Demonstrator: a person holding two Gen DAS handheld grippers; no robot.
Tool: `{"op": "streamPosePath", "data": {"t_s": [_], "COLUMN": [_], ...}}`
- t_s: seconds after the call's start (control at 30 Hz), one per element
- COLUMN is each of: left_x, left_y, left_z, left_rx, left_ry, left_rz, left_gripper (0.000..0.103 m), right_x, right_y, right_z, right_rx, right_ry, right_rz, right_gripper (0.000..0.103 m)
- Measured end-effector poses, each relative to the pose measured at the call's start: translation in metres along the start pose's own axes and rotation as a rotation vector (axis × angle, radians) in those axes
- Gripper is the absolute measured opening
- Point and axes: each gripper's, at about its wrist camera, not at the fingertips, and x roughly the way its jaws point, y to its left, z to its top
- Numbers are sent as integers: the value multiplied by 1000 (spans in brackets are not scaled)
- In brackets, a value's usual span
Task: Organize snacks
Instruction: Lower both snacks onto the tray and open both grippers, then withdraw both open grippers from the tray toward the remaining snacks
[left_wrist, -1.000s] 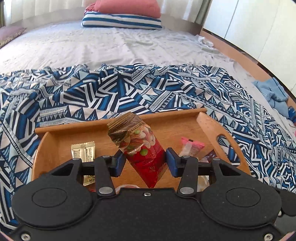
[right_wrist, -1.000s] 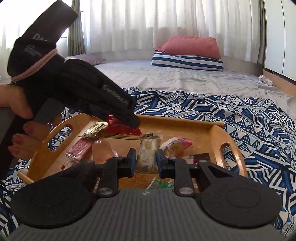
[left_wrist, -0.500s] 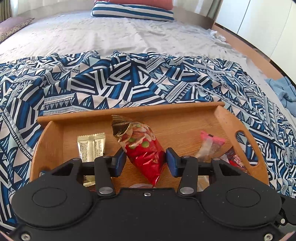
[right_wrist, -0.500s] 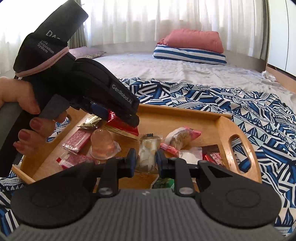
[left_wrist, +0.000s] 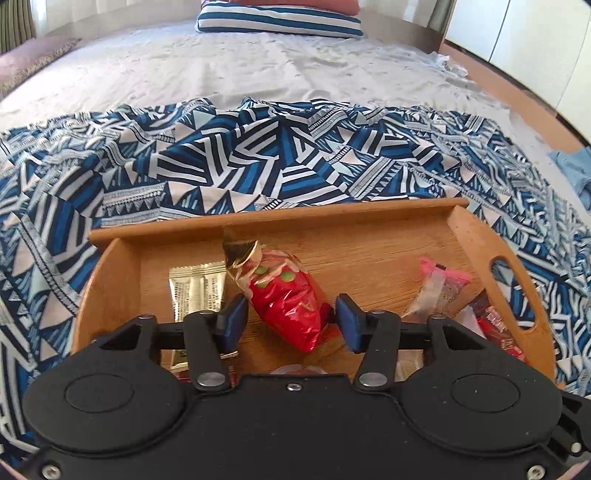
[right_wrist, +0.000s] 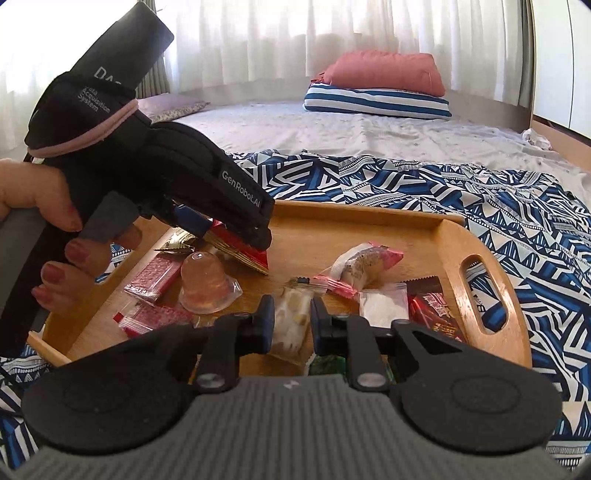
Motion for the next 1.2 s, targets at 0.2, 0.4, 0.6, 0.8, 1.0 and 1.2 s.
{"op": "streamPosePath", "data": {"t_s": [0.2, 0.4, 0.6, 0.8, 1.0, 1.2], "left_x": [-24, -61, -104, -151, -197, -232], "left_y": [-14, -18, -20, -26, -37, -45], "left_z": [-9, -22, -45, -77, -114, -144], "left_rx": [70, 70, 35, 38, 44, 56], "left_ry": [-50, -89, -105, -158, -206, -231], "left_rz": [61, 76, 57, 66, 39, 17], "left_gripper": [78, 83, 85, 89, 90, 91], "right_x": [-14, -39, -72, -109, -143, -170], "right_y": [-4, -8, -9, -11, -11, -14], "right_z": [0, -1, -5, -14, -24, -35], "right_rx": [21, 25, 15, 17, 1, 0], "right_ry": [-17, -42, -60, -71, -85, -96], "right_rz": [2, -6, -13, -3, 3, 20], "right_gripper": [29, 47, 54, 60, 67, 73]}}
